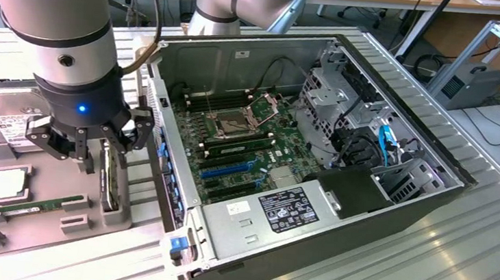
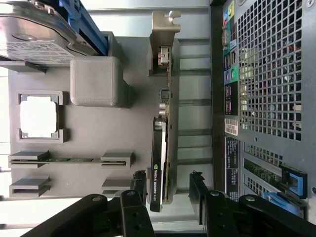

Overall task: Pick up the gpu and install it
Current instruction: 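Pick up the gpu and move the gpu toward the slot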

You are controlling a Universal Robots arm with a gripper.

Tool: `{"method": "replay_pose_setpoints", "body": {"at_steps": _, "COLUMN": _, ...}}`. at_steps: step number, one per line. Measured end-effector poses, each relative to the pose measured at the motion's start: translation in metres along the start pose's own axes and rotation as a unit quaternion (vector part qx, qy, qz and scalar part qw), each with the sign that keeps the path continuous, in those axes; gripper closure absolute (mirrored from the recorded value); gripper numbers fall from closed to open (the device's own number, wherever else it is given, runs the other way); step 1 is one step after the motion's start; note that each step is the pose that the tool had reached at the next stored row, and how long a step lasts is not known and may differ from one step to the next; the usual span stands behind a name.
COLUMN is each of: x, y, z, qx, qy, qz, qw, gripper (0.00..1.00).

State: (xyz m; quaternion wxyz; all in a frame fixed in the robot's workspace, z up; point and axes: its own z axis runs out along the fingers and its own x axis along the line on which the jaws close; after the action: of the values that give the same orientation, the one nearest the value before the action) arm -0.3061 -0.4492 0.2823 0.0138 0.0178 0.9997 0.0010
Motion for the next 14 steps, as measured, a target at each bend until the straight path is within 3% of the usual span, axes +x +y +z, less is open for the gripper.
{"method": "replay_pose_setpoints", "body": {"at_steps": 14, "x": 0.0001, "y": 0.0001, "z": 0.005, "qx": 0.0, "qy": 0.0, "qz": 0.0, "qw": 1.0, "gripper": 0.52}}
